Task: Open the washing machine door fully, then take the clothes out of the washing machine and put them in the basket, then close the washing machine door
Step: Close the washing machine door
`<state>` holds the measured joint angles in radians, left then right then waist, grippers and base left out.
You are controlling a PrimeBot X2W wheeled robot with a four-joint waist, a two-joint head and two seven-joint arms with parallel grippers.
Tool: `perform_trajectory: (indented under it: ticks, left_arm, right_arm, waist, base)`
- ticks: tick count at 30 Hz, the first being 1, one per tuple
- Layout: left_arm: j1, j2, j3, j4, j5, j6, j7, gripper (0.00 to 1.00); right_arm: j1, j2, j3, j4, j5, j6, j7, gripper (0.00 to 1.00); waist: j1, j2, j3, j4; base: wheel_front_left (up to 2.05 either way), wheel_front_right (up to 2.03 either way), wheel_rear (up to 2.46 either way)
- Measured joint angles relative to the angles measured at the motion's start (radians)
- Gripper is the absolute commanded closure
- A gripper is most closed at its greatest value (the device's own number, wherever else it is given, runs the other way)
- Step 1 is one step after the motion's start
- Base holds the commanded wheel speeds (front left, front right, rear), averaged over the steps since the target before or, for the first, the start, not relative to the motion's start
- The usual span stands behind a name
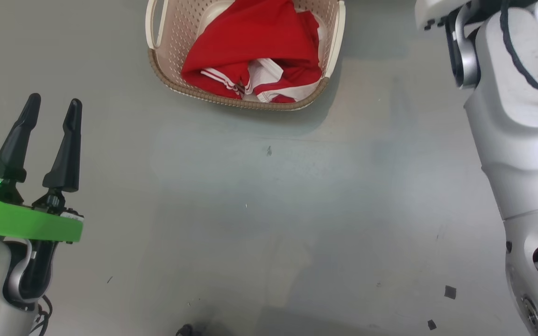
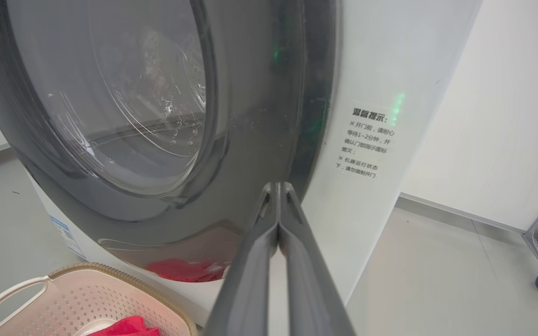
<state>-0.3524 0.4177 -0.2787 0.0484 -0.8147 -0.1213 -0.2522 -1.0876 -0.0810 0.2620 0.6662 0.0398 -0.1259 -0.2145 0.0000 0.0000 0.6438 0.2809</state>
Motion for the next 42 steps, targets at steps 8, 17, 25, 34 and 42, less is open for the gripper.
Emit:
perform_trajectory:
  ticks: [8,17,25,34,42]
  left_arm:
    - [0.042,0.007,0.011,0.034,0.035,0.0,0.0,0.0]
    - [0.129,0.014,0.028,0.074,0.074,0.0,0.0,0.0]
    - [0.188,0.003,0.084,0.088,0.107,0.0,0.0,0.0]
    - [0.254,-0.032,0.107,0.1,0.128,0.0,0.0,0.0]
    - [0.277,-0.053,0.113,0.109,0.153,0.0,0.0,0.0]
  right_arm:
    - [0.147,0.003,0.055,-0.012,0.082,0.0,-0.021,1.0]
    - [0.377,0.011,0.068,-0.079,0.215,0.0,-0.035,1.0]
    - [0.539,0.016,0.001,-0.168,0.311,0.0,-0.038,1.0]
    - [0.696,0.02,-0.056,-0.294,0.319,0.0,-0.038,1.0]
    - [0.818,0.024,-0.093,-0.385,0.303,0.0,-0.038,1.0]
  waist:
    - [0.0,0.0,-0.1,-0.036]
    - [0.0,0.0,-0.23,-0.109]
    - [-0.0001,0.0,-0.324,-0.184]
    - [0.0,0.0,-0.411,-0.264]
    - [-0.0001,0.0,-0.455,-0.306]
  base:
    - [0.0,0.0,0.0]
    - [0.0,0.0,0.0]
    - [0.0,0.0,0.0]
    - [0.0,0.0,0.0]
    - [0.0,0.0,0.0]
